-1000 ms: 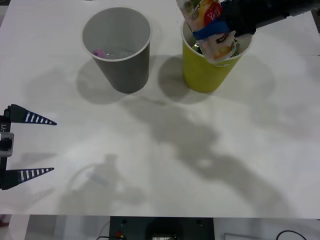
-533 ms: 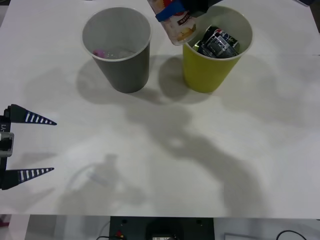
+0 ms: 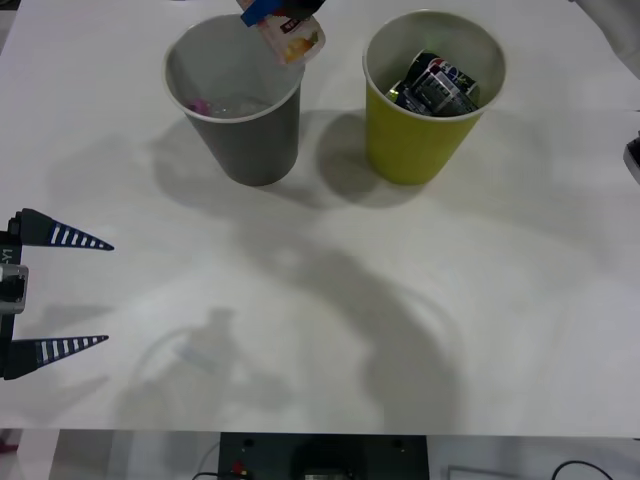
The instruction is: Put the can into the green bin and the plastic bottle into the gray bin
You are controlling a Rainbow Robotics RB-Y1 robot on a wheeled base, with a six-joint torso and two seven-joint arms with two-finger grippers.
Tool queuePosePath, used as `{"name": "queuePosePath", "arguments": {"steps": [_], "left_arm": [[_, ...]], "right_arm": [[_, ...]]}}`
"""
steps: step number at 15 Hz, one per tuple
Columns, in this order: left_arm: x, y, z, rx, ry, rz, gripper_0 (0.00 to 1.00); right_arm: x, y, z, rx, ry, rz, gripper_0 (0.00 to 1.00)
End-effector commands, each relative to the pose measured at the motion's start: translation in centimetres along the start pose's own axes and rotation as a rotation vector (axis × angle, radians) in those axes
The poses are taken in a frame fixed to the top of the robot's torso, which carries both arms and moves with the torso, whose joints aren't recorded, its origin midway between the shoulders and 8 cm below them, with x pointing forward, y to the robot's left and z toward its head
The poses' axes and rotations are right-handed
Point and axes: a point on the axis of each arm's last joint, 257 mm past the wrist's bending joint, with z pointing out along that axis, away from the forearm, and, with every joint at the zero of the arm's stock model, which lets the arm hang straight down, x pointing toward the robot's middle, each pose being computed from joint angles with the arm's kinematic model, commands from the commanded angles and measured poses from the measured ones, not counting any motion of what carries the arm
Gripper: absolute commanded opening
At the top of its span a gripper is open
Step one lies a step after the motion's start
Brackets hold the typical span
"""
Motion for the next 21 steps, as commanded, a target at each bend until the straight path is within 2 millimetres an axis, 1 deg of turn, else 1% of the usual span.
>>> {"name": "queuePosePath", "arguments": {"steps": [1,3,6,7,8,9,13,15,17,21], "left_arm": [[0.0,0.0,0.0,0.000,0.000,0.000,1.00],[0.0,0.0,0.0,0.000,0.000,0.000,1.00],[0.0,0.0,0.0,0.000,0.000,0.000,1.00],[0.0,0.0,0.0,0.000,0.000,0.000,1.00],[0.0,0.0,0.0,0.000,0.000,0.000,1.00],[0.0,0.0,0.0,0.000,0.000,0.000,1.00],[0.0,0.0,0.0,0.000,0.000,0.000,1.00],[0.0,0.0,0.0,0.000,0.000,0.000,1.00],[0.0,0.0,0.0,0.000,0.000,0.000,1.00],[0.0,0.0,0.0,0.000,0.000,0.000,1.00]], "right_arm": [[-1.0,0.3,1.8,0.005,-0.040,0.000,0.03],[-1.4,0.7,2.3,0.005,-0.054,-0.007,0.07],[-1.6,1.3,2.5,-0.008,-0.058,-0.004,0.19],[-1.6,1.4,2.5,-0.008,-0.055,-0.015,0.43],[-1.5,1.4,2.6,-0.011,-0.052,-0.014,0.81],[-1.4,1.5,2.6,-0.013,-0.050,-0.012,1.00],[-1.3,1.6,2.6,-0.020,-0.049,-0.006,1.00],[-1.3,1.1,2.2,-0.014,-0.050,0.003,1.00],[-0.8,0.5,1.1,-0.011,-0.033,0.002,1.00],[0.1,-0.3,-2.4,-0.020,-0.005,-0.007,1.00]]}}
